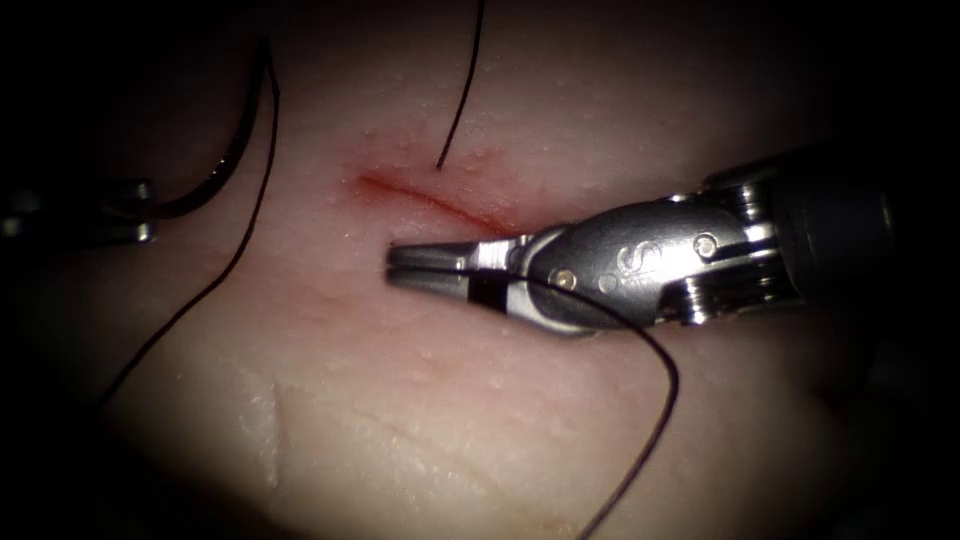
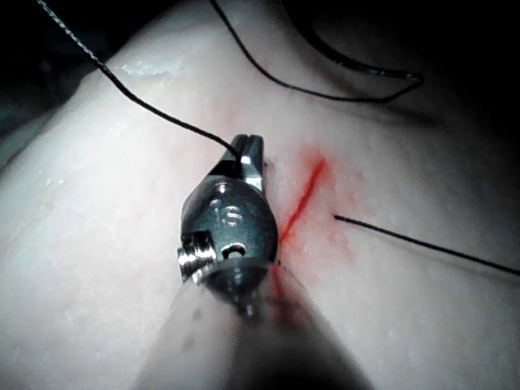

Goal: Wound Closure
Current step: Right hand pulls suture through skin until only a short tail remains

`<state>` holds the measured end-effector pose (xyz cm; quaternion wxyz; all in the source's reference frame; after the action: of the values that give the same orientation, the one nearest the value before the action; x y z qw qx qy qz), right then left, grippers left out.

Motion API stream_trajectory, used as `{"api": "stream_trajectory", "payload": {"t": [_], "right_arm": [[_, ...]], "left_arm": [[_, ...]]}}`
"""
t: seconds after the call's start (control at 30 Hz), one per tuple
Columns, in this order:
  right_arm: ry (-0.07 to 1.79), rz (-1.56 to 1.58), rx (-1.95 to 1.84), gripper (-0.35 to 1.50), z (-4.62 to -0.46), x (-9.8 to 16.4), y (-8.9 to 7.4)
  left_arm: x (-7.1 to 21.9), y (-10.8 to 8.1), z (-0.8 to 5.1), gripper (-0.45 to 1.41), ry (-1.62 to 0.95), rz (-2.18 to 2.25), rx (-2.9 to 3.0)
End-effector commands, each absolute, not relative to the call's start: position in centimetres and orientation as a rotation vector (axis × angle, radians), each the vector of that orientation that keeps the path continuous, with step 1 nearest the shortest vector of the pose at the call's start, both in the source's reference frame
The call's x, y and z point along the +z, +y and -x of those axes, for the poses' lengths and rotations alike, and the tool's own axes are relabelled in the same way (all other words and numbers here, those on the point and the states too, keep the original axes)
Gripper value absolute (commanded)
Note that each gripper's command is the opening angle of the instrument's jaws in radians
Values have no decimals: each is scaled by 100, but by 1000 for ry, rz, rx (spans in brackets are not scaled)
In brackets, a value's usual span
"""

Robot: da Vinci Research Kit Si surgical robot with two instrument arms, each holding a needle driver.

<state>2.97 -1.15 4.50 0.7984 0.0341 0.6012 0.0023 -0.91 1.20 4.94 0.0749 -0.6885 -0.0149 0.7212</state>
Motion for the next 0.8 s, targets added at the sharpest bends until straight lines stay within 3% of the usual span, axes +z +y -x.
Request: {"api": "stream_trajectory", "payload": {"t": [0.03,0.8], "right_arm": [[1292,-77,2,-35,-299,451,-125],[1287,-66,-29,-35,-228,383,-218]], "left_arm": [[499,111,98,-45,-48,2063,2161],[499,109,92,-45,-58,2077,2159]]}}
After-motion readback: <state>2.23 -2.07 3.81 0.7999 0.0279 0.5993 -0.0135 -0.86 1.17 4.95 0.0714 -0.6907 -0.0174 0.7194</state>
